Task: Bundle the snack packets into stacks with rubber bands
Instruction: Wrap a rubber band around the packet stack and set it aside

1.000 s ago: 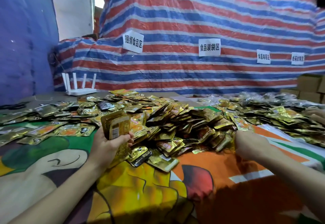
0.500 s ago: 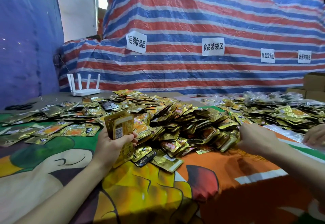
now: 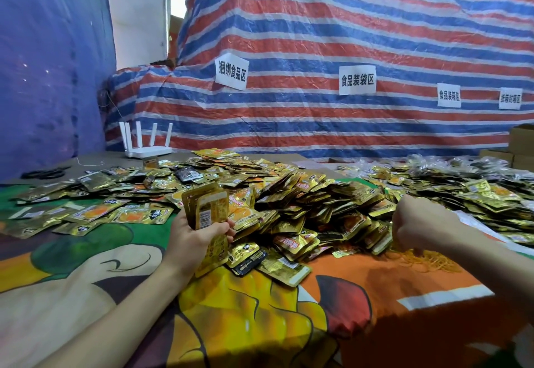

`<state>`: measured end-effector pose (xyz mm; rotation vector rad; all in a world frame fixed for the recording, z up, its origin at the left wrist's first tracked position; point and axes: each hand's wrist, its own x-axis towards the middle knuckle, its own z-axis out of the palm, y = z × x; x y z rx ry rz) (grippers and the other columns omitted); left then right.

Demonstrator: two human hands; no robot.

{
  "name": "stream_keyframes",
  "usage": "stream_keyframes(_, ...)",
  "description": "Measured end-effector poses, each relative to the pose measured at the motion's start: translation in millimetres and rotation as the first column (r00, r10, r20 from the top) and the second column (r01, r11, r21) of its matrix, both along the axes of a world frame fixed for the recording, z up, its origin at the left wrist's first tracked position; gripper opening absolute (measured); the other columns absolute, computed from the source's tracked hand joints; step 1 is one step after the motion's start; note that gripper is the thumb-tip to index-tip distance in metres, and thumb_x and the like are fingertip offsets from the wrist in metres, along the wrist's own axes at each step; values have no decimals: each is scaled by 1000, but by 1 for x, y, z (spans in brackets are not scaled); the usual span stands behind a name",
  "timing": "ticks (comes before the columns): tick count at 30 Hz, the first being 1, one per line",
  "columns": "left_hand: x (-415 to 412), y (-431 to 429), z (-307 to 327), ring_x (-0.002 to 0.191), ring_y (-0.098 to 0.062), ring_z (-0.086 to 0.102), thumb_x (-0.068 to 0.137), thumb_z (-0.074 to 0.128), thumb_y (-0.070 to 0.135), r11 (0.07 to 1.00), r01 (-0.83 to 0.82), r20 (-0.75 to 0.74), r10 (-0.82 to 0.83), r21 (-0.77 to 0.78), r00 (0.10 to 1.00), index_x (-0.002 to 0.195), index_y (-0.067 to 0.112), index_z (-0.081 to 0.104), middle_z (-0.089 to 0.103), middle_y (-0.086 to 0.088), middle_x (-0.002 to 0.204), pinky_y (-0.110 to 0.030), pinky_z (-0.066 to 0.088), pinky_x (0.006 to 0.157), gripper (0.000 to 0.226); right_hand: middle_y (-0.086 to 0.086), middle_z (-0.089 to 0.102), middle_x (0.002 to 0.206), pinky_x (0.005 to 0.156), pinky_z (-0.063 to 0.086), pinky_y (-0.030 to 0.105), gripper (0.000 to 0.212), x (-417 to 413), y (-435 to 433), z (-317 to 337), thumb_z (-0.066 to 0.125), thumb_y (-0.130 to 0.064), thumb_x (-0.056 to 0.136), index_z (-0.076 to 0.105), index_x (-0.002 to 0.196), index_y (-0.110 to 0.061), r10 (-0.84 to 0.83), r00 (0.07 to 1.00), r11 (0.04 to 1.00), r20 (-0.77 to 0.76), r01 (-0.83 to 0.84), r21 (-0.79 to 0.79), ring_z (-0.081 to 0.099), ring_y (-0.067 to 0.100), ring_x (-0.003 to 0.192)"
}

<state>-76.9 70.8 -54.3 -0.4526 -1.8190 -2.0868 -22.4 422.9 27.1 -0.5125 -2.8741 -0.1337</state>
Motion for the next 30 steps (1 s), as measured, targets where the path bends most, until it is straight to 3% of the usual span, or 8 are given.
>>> stream_keyframes(7,1,0,1,73,-36,68,86,60,-16,1000,17,4,-17,8,1000,97,-11,66,69,-29,88,-48,59,71,14,-4,69,61,59,61,32,15,-3,-2,-6,67,-6,83,69,74,-18,-54,998,998,-24,55,31,68,11,47)
stream_keyframes(12,1,0,2,74,-36,68,86,60,-15,999,27,26,-29,39,999,100,-12,65,69,-30,90,-46,59,71,15,-1,57,67,49,37,24,21,1,-4,-1,61,-7,82,49,70,-19,-67,990,978,-125,90,187,53,18,56)
stream_keyframes(15,0,-2,4,81,-36,68,86,60,-11,991,76,105,-87,110,991,100,-12,66,69,-29,94,-42,60,72,15,1,64,70,55,51,31,14,1,-19,11,64,-8,81,61,73,-18,50,967,993,-252,-22,116,61,23,61)
stream_keyframes(17,-2,-6,10,90,-38,67,83,63,-6,982,150,158,-167,114,973,105,-4,69,69,-25,95,-49,56,84,23,4,72,80,65,59,39,11,-2,-41,18,70,-8,82,76,85,-17,199,913,974,-356,-225,-32,68,24,71)
stream_keyframes(21,-8,-23,26,97,-35,67,68,65,9,962,262,193,-271,72,943,108,13,74,72,-16,101,-57,53,91,41,0,76,81,68,62,32,11,-15,-113,15,82,-11,80,79,91,-13,405,754,735,-517,-605,-306,69,8,67)
stream_keyframes(24,-13,-43,34,107,-30,69,71,63,15,932,358,280,-361,61,890,110,18,76,72,-12,117,-50,59,81,41,-1,75,77,57,59,23,10,-38,-170,1,82,-11,81,78,90,-12,459,694,559,-554,-711,-427,69,8,57)
stream_keyframes(26,-17,-55,31,113,-32,67,71,63,14,916,384,314,-401,115,861,110,20,76,70,-10,123,-56,55,92,42,2,76,78,55,59,23,11,-56,-204,-6,81,-8,81,78,91,-10,474,670,473,-572,-741,-476,71,11,57)
stream_keyframes(30,-19,-70,17,87,-32,71,70,64,10,930,338,415,-367,144,832,96,17,81,73,-17,101,-47,57,83,32,5,77,84,64,62,30,14,-84,-250,-18,82,-8,81,77,93,-6,465,639,384,-613,-769,-511,74,14,69)
